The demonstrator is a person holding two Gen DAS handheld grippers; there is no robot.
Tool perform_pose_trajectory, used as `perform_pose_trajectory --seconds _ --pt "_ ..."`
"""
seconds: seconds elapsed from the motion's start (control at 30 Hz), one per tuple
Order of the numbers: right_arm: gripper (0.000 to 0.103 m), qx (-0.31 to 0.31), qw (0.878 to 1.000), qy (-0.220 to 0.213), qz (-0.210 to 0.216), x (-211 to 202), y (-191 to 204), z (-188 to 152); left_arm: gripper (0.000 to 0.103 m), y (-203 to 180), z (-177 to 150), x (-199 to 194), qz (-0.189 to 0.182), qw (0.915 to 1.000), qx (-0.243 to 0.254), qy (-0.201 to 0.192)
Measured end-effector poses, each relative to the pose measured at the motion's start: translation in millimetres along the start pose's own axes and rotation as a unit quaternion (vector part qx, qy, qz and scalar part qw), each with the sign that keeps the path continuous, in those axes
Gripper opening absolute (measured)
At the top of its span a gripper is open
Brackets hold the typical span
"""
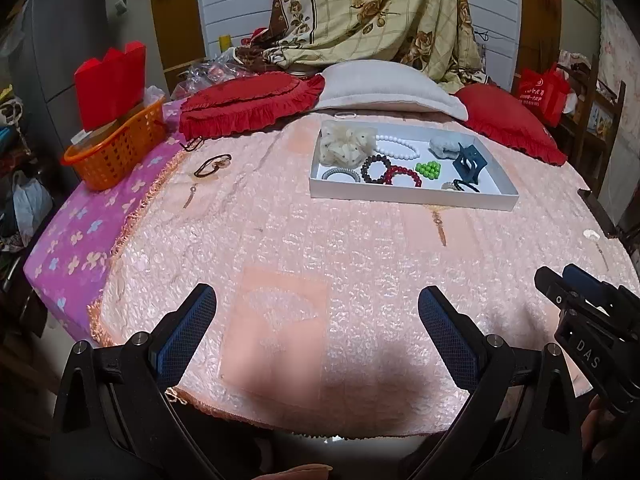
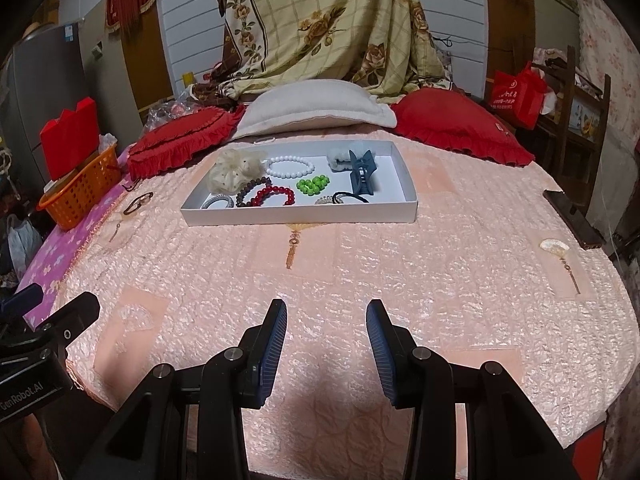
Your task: Organize jewelry
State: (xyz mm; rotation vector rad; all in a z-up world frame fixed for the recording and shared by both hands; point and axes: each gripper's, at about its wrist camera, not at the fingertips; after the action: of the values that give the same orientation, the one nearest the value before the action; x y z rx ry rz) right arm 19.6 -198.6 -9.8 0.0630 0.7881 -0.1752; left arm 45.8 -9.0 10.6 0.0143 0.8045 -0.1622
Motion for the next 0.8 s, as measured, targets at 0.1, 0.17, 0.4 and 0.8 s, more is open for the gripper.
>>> perform_pose_trajectory --seconds 0.1,0.17,0.4,0.8 --pt "0.04 -0.002 1.0 0.002 -0.001 1.3 0.4 -1.1 0.101 0.5 -0.7 1.8 -0.001 1.0 -0.001 0.004" --pt "0.04 -0.004 1.0 0.003 -0.003 2.2 1.0 -1.7 0.101 1.2 -1.0 2.9 0.0 1.0 -0.003 0.006" --pt "0.04 -0.009 1.0 0.007 -0.008 6.4 3.3 -3.5 0.101 1.3 -3.7 7.3 -0.002 0.9999 -0.003 0.013" --pt "0.04 -0.007 1.0 0.007 -0.018 10.3 2.5 -4.6 0.101 3.5 -6.0 14.2 -0.004 0.9996 -0.008 0.025"
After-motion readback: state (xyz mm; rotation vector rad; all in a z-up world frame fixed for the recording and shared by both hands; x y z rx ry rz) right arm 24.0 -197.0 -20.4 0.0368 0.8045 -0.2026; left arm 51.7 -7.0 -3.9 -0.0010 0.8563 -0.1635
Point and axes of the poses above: each gripper's, at about its wrist camera, not at the fingertips, and x roughly the way its jaws point, y to its left, z to its top, and after that the axes turned 7 degrees about -z, right-handed
